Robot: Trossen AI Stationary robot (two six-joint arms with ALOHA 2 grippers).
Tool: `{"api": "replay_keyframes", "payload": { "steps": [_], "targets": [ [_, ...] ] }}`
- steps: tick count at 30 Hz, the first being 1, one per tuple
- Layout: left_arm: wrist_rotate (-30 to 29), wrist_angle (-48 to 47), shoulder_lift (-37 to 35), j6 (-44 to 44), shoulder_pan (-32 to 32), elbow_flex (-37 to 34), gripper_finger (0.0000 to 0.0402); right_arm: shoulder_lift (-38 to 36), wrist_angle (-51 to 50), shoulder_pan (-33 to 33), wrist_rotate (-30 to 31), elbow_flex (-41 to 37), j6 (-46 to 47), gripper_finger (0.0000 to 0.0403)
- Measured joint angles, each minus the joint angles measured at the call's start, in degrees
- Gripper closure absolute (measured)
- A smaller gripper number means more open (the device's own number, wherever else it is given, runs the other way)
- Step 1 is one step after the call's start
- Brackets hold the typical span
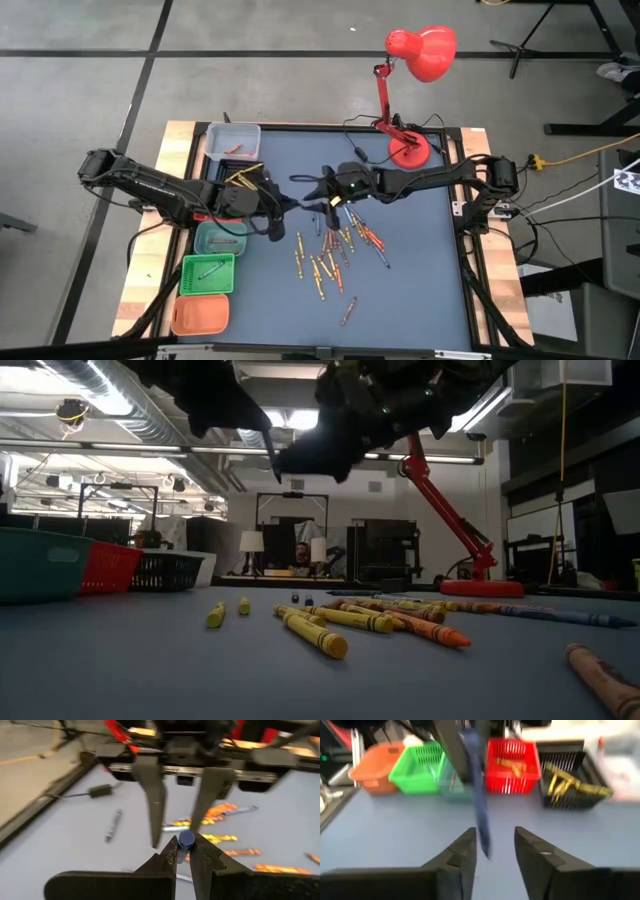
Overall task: Sort crayons
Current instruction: Put the violet crayon into the light orange bin
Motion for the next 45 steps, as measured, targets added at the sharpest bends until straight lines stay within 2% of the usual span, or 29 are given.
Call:
{"api": "replay_keyframes", "payload": {
  "steps": [6, 9, 14, 16, 18, 22, 27, 30, 33, 41, 45],
  "targets": [
    [11.1, -4.2, 0.0, -3.5, 0.0, 0.0, 0.0386, 0.0, -12.6, 0.0, 0.0, 0.0, 0.0, 0.0242],
    [21.5, -9.1, 0.0, -7.7, 0.0, 0.0, 0.0386, 0.0, -18.5, 0.0, 0.0, 0.0, 0.0, 0.0242],
    [42.5, -20.3, 0.0, -20.9, -2.7, 0.0, 0.0386, 0.0, -23.8, 0.0, 0.1, 0.0, 0.0, 0.0244],
    [48.1, -24.0, 0.0, -27.6, -5.4, 0.0, 0.0386, 0.0, -24.4, 0.0, 0.1, 0.0, 0.0, 0.0244],
    [50.9, -26.5, 0.0, -33.5, -8.9, 0.0, 0.0386, 0.0, -24.9, 0.0, 0.1, 0.0, 0.0, 0.0244],
    [50.9, -27.3, 0.0, -44.4, -16.9, 0.0, 0.0386, 0.0, -25.1, 0.0, 0.1, 0.0, 0.0, 0.0244],
    [47.1, -27.9, 0.0, -59.3, -26.3, 0.0, 0.0385, 0.0, -25.1, 0.0, 0.1, 0.0, 0.0, 0.0244],
    [43.7, -28.5, 0.0, -69.2, -30.5, 0.0, 0.0385, 0.0, -25.1, 0.0, 0.1, 0.0, 0.0, 0.0244],
    [43.3, -28.5, 0.0, -77.1, -33.6, 0.0, 0.0385, 0.0, -25.1, 0.0, 0.1, 0.0, 0.0, 0.0244],
    [43.1, -30.0, 0.0, -85.9, -38.6, 0.0, 0.0385, 0.0, -25.1, 0.0, 0.1, 0.0, 0.0, 0.0244],
    [42.2, -30.1, 0.0, -87.1, -39.7, 0.0, 0.0385, 0.0, -25.1, 0.0, 0.1, 0.0, 0.0, 0.0244]
  ]
}}
